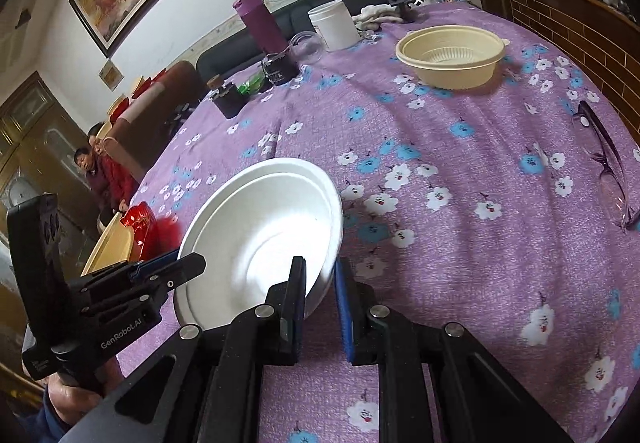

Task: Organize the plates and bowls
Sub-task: 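Lift the large white foam bowl with the right tool and carry it over the red plates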

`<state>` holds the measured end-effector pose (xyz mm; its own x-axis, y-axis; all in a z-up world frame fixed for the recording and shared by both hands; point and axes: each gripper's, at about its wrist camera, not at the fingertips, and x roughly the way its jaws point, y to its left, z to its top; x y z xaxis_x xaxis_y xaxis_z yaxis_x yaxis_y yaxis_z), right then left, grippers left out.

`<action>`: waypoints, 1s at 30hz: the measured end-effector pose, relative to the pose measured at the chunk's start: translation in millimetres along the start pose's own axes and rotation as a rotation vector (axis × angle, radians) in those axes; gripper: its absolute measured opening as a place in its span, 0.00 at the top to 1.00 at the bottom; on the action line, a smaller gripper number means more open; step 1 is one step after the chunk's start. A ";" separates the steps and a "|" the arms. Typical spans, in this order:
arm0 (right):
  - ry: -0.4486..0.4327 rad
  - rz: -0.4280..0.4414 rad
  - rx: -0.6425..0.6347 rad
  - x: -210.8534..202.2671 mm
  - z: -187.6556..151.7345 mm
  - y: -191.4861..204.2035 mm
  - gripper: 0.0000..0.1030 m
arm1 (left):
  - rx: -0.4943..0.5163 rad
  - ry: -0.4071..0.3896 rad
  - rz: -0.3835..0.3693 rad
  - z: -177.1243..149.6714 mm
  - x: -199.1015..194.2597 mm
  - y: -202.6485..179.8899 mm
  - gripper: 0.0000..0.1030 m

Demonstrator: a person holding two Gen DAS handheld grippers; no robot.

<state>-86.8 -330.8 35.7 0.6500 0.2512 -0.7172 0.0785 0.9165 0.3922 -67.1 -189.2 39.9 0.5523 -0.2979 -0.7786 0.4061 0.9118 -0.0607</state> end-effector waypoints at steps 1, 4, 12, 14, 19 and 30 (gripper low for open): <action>-0.003 -0.010 -0.005 0.3 -0.4 0.7 0.84 | 0.007 -0.007 0.000 -0.4 1.1 -1.5 0.75; 0.000 -0.020 -0.007 1.5 -1.2 0.6 0.85 | 0.025 -0.022 -0.001 -2.8 0.0 -6.9 0.77; -0.034 -0.038 -0.022 -9.5 2.2 8.7 0.85 | 0.062 -0.085 0.049 2.4 -22.7 -12.7 0.77; -0.042 -0.030 -0.031 -13.1 5.0 13.4 0.85 | 0.059 -0.101 0.057 4.4 -30.4 -10.8 0.77; -0.059 -0.009 -0.053 -21.7 12.7 28.4 0.85 | 0.046 -0.142 0.064 8.1 -50.9 -3.5 0.75; -0.080 0.088 -0.137 -32.1 36.9 88.1 0.85 | -0.038 -0.241 0.109 11.8 -107.8 41.2 0.69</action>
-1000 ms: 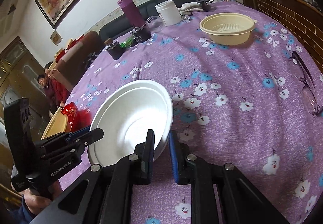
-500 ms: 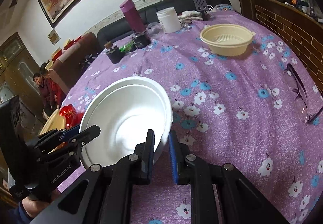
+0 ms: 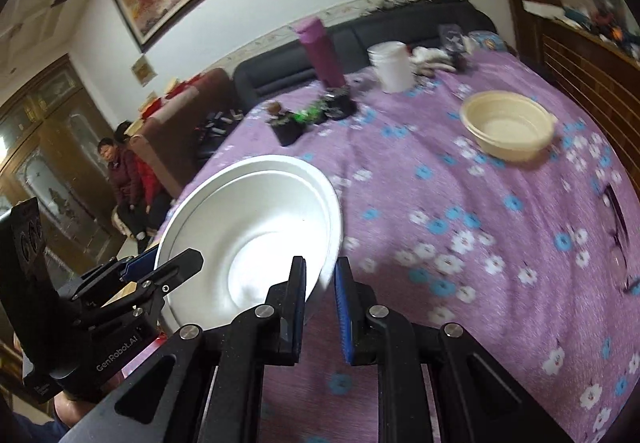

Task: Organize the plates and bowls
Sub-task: 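Lift the large white foam bowl with the right tool and carry it over the red plates, then lower the large white foam bowl onto the stack and open the right tool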

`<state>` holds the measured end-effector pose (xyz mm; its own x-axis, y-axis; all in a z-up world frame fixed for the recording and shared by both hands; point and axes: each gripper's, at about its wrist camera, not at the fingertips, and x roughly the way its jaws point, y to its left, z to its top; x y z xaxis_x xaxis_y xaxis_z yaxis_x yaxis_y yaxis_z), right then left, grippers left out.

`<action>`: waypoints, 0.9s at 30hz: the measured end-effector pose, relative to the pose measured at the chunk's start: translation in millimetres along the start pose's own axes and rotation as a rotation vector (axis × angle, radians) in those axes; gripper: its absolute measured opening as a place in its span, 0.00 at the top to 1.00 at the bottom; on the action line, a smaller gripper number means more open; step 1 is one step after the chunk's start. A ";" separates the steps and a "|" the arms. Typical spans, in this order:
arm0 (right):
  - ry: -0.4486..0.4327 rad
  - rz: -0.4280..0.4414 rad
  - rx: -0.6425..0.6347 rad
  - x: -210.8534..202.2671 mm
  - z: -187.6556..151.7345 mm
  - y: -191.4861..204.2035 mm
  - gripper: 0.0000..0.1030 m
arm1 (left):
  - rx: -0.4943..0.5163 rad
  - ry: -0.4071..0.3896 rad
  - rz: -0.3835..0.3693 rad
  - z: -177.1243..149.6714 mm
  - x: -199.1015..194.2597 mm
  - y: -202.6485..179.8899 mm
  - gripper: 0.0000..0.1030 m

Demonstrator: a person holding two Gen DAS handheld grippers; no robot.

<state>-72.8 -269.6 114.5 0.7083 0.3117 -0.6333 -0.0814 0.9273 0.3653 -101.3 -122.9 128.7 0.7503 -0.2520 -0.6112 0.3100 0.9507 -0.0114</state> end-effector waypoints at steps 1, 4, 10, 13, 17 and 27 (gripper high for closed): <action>-0.002 0.006 -0.010 0.8 1.5 4.8 0.85 | -0.010 -0.007 0.014 0.6 -4.5 7.3 0.69; 0.000 0.043 -0.045 6.6 10.0 27.2 0.85 | -0.035 -0.019 0.043 0.5 -15.3 25.6 0.69; 0.033 0.133 -0.067 23.0 20.6 64.7 0.84 | -0.087 -0.016 0.094 -7.4 -34.5 67.0 0.69; 0.055 0.176 -0.081 33.2 23.4 84.4 0.84 | -0.123 -0.012 0.113 -15.1 -43.2 86.7 0.69; 0.078 0.209 -0.107 45.8 23.5 107.3 0.84 | -0.156 -0.018 0.154 -23.0 -54.4 109.4 0.69; 0.156 0.248 -0.126 81.4 14.0 138.2 0.84 | -0.210 0.005 0.195 -37.2 -51.6 137.9 0.69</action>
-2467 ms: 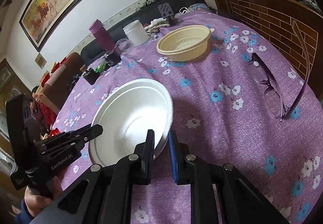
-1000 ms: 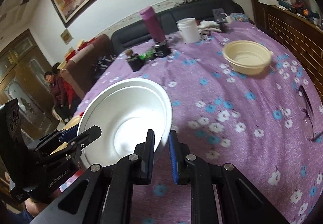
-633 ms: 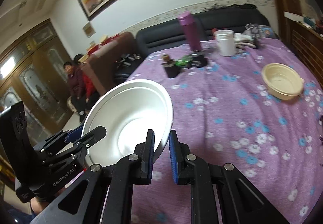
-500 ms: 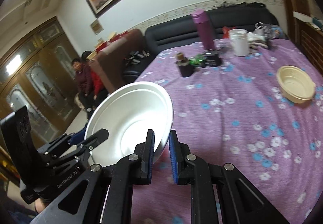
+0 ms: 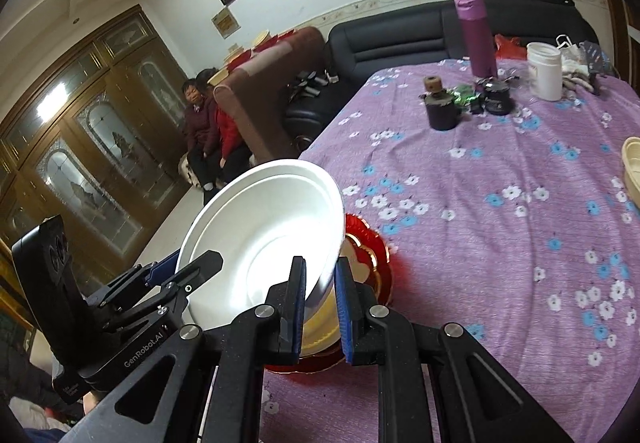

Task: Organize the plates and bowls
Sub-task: 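Lower the large white foam bowl onto the stack and open the right tool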

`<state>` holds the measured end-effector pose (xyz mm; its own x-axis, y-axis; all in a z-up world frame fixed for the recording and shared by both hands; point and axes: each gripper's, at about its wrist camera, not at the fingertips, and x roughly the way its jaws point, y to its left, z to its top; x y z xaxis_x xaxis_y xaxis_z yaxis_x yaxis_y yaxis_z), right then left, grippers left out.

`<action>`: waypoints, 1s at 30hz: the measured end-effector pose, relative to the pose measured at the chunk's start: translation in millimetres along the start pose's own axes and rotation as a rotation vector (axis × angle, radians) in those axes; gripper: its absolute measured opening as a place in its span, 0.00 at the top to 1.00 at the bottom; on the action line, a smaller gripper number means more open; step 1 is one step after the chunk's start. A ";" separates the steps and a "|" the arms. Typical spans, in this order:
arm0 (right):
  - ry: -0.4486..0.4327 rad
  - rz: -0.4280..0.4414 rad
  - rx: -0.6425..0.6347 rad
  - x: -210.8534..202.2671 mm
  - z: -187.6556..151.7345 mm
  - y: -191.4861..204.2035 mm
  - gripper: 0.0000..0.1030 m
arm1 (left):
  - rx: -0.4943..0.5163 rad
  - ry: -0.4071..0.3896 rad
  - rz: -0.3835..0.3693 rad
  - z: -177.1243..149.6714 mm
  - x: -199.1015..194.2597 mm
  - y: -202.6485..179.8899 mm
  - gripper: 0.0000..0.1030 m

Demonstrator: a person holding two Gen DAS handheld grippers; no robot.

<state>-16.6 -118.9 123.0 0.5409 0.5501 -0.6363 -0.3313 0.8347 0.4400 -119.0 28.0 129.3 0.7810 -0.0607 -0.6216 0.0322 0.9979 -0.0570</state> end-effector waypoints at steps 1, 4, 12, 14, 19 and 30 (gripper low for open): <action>0.007 -0.001 0.003 3.5 -0.3 -0.5 0.84 | 0.001 0.004 0.003 -2.3 1.2 1.5 0.69; 0.032 -0.002 0.012 12.5 -3.8 -2.4 0.84 | -0.007 0.024 0.006 -7.0 7.2 4.6 0.69; 0.089 -0.017 0.022 39.9 -12.7 -8.0 0.84 | -0.030 0.076 0.025 -18.5 25.5 14.5 0.69; 0.100 -0.019 0.025 45.2 -15.1 -8.3 0.84 | -0.036 0.080 0.027 -20.3 26.9 16.4 0.69; 0.115 -0.026 0.023 52.9 -17.9 -7.9 0.84 | -0.042 0.094 0.031 -24.4 31.6 18.5 0.69; 0.119 -0.054 -0.014 60.5 -21.1 -5.5 0.83 | -0.053 0.108 0.037 -28.0 39.5 21.7 0.69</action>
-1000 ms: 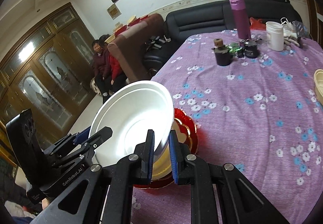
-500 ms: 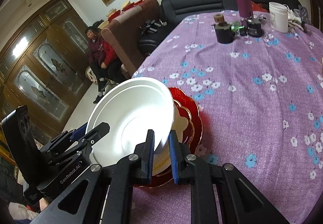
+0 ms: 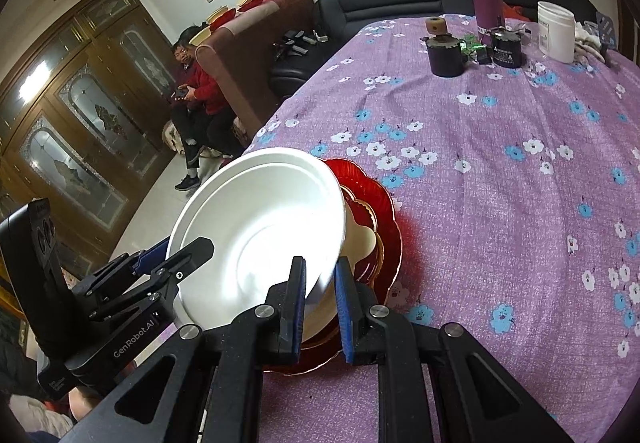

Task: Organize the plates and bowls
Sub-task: 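Lower the large white foam bowl onto the stack and open the right tool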

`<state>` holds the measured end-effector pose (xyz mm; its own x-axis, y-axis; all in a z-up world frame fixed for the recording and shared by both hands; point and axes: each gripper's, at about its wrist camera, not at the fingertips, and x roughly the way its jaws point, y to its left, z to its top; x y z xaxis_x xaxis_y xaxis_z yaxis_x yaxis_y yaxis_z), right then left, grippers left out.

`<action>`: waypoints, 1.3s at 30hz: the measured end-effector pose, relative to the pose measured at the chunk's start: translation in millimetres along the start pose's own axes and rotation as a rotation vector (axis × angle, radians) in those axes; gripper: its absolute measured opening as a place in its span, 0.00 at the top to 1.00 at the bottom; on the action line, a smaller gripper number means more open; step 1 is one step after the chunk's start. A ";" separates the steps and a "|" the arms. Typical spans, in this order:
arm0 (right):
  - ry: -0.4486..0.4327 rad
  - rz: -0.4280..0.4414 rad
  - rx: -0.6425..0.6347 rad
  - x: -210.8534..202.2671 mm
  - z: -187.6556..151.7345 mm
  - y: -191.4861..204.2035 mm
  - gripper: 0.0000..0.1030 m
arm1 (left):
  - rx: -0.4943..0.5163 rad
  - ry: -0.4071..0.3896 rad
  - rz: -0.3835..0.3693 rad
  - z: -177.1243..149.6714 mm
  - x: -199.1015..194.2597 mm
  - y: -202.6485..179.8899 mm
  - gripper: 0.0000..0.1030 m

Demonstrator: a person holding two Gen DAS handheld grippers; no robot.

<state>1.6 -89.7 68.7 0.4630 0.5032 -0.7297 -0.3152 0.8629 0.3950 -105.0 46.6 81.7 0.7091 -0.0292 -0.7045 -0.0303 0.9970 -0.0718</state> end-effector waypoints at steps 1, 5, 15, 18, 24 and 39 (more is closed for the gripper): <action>-0.002 -0.002 -0.003 0.1 -0.4 0.8 0.83 | 0.000 0.001 0.001 0.0 -0.2 0.2 0.69; -0.006 -0.004 -0.013 -1.7 -0.8 2.7 0.82 | -0.007 0.003 -0.003 0.7 -1.0 0.6 0.67; -0.015 0.007 -0.022 -8.5 -1.2 2.0 0.82 | -0.007 -0.009 0.007 2.9 -5.8 0.2 0.65; -0.023 0.012 -0.017 -13.0 -2.1 0.7 0.82 | -0.010 -0.020 0.015 3.8 -9.3 1.0 0.60; -0.040 0.012 -0.014 -19.7 -1.7 -2.0 0.81 | -0.010 -0.031 0.020 4.3 -16.3 0.2 0.59; -0.125 -0.016 0.143 -63.4 -17.1 -67.6 0.82 | 0.179 -0.092 -0.092 10.0 -45.9 -85.3 0.55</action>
<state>-20.5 -180.7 78.7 0.5689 0.4837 -0.6651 -0.1901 0.8642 0.4659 -127.8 -36.4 127.2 0.7649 -0.1216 -0.6326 0.1566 0.9877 -0.0004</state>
